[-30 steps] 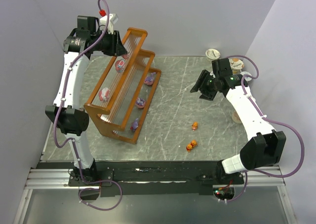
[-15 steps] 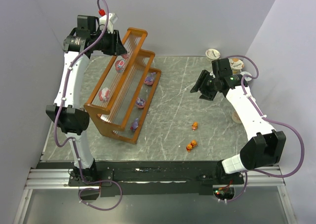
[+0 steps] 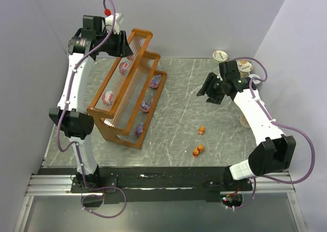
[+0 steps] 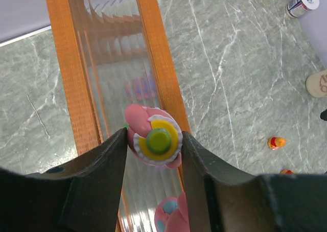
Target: Place and organize the plastic toys onto the shelf
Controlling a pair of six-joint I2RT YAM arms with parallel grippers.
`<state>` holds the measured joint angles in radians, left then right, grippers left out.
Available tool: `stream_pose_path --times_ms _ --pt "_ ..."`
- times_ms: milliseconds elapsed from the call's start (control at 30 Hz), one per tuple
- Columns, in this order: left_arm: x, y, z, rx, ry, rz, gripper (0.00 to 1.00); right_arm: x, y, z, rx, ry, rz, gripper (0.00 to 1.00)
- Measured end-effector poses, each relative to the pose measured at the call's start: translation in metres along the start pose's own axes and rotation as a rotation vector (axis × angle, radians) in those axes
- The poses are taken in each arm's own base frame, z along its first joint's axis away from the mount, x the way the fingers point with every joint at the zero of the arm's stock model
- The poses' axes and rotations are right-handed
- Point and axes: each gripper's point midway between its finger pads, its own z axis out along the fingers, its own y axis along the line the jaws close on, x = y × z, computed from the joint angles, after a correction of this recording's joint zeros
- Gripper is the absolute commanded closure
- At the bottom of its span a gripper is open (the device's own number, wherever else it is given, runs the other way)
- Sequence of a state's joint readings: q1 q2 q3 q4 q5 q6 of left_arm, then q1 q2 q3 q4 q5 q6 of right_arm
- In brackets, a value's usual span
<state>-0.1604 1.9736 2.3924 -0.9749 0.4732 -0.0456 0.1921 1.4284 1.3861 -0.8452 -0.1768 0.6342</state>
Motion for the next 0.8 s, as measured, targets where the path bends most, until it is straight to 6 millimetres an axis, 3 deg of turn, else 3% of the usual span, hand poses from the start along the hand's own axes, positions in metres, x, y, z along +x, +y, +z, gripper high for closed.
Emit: stream_pose_path --times_ms 200,800 --pt "0.0005 0.0031 0.0021 -0.022 0.002 0.001 0.42 0.0001 0.0000 0.0001 0.000 0.001 -0.001 0.36" --pt "0.0017 0.0066 0.0040 -0.042 0.006 0.001 0.38 0.0010 -0.0017 0.0043 0.007 0.011 -0.004 0.36"
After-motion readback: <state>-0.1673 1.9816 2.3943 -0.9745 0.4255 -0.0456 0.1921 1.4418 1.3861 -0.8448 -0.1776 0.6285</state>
